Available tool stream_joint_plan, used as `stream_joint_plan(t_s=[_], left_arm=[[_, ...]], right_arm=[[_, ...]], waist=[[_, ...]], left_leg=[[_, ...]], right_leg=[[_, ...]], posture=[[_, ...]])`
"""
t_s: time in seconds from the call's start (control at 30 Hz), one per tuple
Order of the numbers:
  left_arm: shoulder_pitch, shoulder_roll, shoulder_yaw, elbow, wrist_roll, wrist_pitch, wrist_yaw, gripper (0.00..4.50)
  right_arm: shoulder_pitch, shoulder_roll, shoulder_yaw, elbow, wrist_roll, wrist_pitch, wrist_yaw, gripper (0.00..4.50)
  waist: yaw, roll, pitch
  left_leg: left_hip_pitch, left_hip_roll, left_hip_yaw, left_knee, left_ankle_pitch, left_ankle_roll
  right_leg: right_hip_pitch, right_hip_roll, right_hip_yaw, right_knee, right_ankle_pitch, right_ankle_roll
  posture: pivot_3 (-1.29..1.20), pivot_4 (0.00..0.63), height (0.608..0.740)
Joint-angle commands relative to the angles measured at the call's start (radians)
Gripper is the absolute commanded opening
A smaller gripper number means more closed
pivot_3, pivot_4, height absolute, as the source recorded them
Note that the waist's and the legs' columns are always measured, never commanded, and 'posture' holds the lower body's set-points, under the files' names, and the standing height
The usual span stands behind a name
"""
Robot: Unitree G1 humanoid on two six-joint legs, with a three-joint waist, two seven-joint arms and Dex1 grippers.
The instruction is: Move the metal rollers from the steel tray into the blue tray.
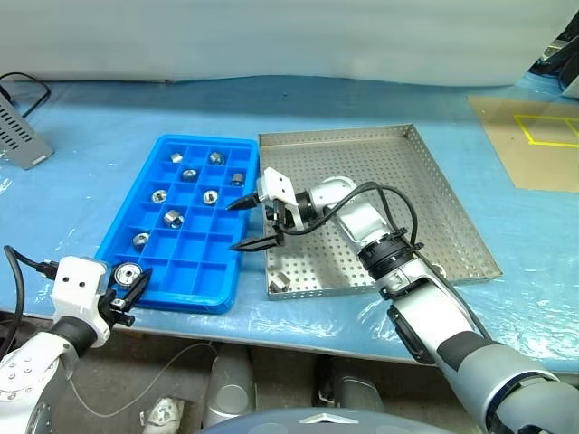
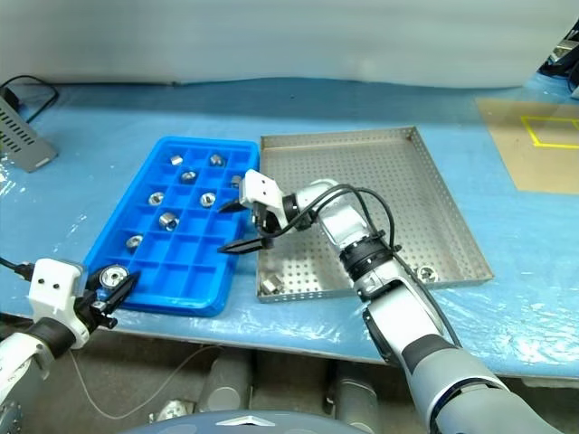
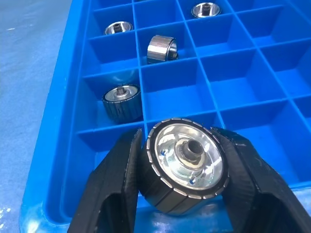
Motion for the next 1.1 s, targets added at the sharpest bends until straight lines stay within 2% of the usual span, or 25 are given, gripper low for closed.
stream_joint_plan(t_s=[0.03, 0.2, 0.5, 0.73, 0.97, 1.1], left_arm=[[-0.012, -0.003, -0.013, 0.028, 0.021, -0.027, 0.024, 2.25], [-0.027, 0.018, -0.021, 0.046, 0.023, -0.032, 0.015, 3.84], [-0.13, 0.092, -0.065, 0.081, 0.004, -0.025, -0.025, 3.84], [-0.255, 0.172, -0.146, 0.169, -0.055, -0.039, -0.17, 3.84], [-0.489, 0.264, -0.31, 0.296, -0.076, -0.045, -0.366, 3.84], [-0.699, 0.268, -0.401, 0.414, -0.083, -0.054, -0.468, 3.84]], right_arm=[[-0.028, 0.003, -0.013, -0.006, -0.005, -0.027, 0.004, 4.32], [-0.021, -0.002, -0.022, -0.008, -0.009, -0.029, -0.012, 4.32], [0.015, -0.027, -0.046, -0.056, -0.018, -0.015, -0.078, 4.32], [0.11, -0.132, -0.084, -0.228, 0.006, 0.101, -0.107, 4.32], [0.276, -0.237, -0.151, -0.463, 0.013, 0.252, -0.219, 4.32], [0.362, -0.278, -0.185, -0.581, 0.021, 0.328, -0.28, 4.32]], waist=[[0.0, 0.0, 0.0], [-0.003, 0.0, 0.0], [-0.006, 0.0, 0.0], [-0.019, 0.0, 0.0], [-0.067, 0.0, 0.0], [-0.103, 0.0, 0.0]], left_leg=[[0.0, 0.0, 0.0, 0.0, 0.0, 0.0], [0.0, 0.0, 0.0, 0.0, 0.0, 0.0], [0.001, 0.0, 0.0, 0.001, 0.0, -0.001], [0.002, -0.001, 0.001, 0.004, 0.001, -0.001], [0.005, -0.001, 0.002, 0.009, 0.002, -0.004], [0.007, -0.001, 0.002, 0.009, 0.004, -0.005]], right_leg=[[0.0, 0.0, 0.0, 0.0, 0.0, 0.0], [0.0, 0.0, 0.0, 0.0, 0.0, 0.0], [0.0, 0.0, 0.0, 0.002, 0.0, 0.0], [0.0, 0.0, 0.001, 0.006, 0.0, 0.0], [-0.001, 0.0, 0.004, 0.017, -0.002, -0.001], [-0.001, 0.001, 0.004, 0.019, -0.002, 0.0]], posture=[[0.52, 0.15, 0.74], [0.49, 0.15, 0.74], [0.41, 0.15, 0.74], [0.22, 0.15, 0.74], [0.05, 0.15, 0.74], [-0.04, 0.15, 0.74]])
